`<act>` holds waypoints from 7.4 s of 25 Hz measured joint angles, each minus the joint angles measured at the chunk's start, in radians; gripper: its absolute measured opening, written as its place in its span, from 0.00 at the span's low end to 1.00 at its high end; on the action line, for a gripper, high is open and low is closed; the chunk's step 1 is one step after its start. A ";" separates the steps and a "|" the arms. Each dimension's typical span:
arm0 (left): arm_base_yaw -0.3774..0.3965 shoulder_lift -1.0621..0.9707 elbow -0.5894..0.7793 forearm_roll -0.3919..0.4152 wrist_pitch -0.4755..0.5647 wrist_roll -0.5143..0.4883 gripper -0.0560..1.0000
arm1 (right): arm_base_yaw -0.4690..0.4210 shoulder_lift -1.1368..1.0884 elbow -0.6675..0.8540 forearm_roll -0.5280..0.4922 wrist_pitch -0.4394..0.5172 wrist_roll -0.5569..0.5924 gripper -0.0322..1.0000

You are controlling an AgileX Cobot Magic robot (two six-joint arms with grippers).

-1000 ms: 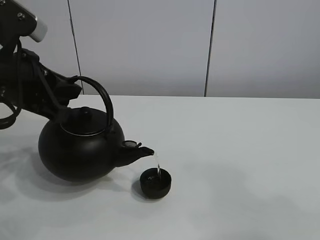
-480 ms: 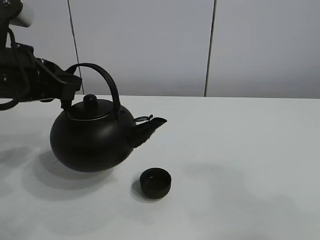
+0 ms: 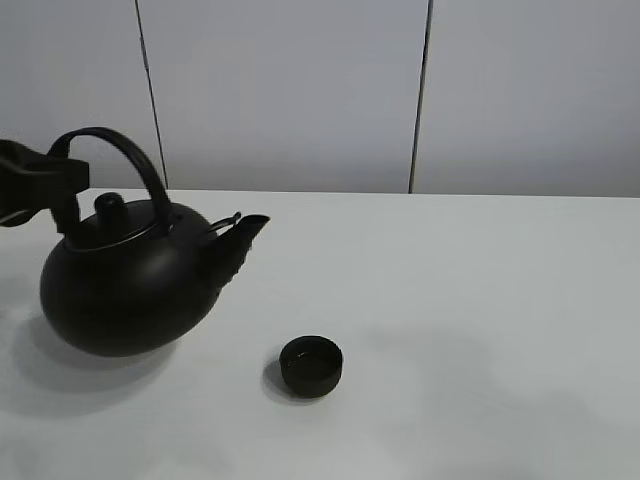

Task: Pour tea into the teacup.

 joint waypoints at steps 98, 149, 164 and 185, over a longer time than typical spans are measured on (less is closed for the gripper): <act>0.143 -0.035 0.348 -0.238 -0.142 0.122 0.33 | 0.000 0.000 0.000 0.000 0.000 0.000 0.44; 0.312 -0.743 -0.321 -0.162 1.386 -0.042 0.33 | 0.000 0.000 0.000 0.000 -0.001 0.000 0.44; 0.514 -0.895 -0.386 -0.422 1.625 0.140 0.33 | 0.000 0.000 0.000 0.000 0.000 0.000 0.44; 0.460 -1.604 -0.445 -0.667 2.216 0.436 0.32 | 0.000 0.000 0.000 0.000 0.000 0.000 0.44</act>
